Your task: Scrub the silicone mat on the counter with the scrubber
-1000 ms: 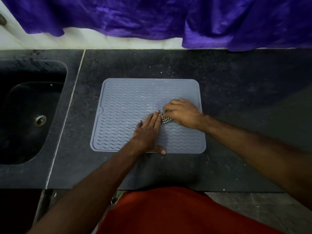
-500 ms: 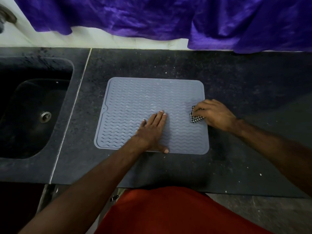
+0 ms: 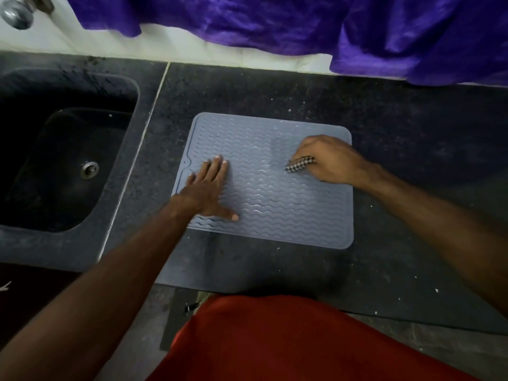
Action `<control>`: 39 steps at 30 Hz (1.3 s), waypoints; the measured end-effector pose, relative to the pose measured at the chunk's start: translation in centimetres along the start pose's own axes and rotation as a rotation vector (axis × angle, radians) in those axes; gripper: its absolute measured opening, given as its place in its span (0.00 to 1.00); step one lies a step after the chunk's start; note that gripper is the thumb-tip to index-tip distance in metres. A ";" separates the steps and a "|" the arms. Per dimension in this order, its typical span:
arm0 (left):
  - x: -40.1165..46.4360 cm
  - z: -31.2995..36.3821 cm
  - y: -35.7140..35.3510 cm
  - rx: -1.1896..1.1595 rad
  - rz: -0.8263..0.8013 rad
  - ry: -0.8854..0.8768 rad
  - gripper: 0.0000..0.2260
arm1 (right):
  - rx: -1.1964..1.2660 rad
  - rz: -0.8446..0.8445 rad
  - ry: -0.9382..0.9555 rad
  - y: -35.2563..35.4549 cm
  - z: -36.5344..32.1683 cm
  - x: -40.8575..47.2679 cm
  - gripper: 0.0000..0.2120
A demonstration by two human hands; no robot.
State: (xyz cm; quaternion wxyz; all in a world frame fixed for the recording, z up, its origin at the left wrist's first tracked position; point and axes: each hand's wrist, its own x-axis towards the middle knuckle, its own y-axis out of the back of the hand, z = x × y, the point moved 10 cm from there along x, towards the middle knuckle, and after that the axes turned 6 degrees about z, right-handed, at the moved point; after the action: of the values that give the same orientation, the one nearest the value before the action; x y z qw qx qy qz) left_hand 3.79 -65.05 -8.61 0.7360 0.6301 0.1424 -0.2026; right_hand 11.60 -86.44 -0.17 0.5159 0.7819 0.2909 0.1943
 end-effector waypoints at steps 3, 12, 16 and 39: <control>0.1 -0.1 -0.1 0.004 -0.002 0.003 0.66 | -0.051 0.031 0.100 -1.8 -3.7 2.6 0.15; 0.4 -0.3 -0.4 0.011 -0.006 -0.006 0.65 | -0.564 -0.049 0.391 -5.9 -6.6 3.1 0.17; 0.3 -0.1 -0.4 0.032 -0.008 -0.011 0.64 | -0.569 -0.109 0.387 -4.7 -4.8 2.7 0.15; 0.3 0.6 -0.4 0.070 -0.080 -0.017 0.59 | -0.726 -0.048 0.524 -6.3 -9.8 3.3 0.13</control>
State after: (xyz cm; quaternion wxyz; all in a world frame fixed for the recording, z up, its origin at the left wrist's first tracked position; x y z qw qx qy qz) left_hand 3.81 -65.73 -9.03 0.7061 0.6473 0.1540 -0.2421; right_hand 6.63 -75.60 -2.11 0.6700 0.4677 0.3430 0.4634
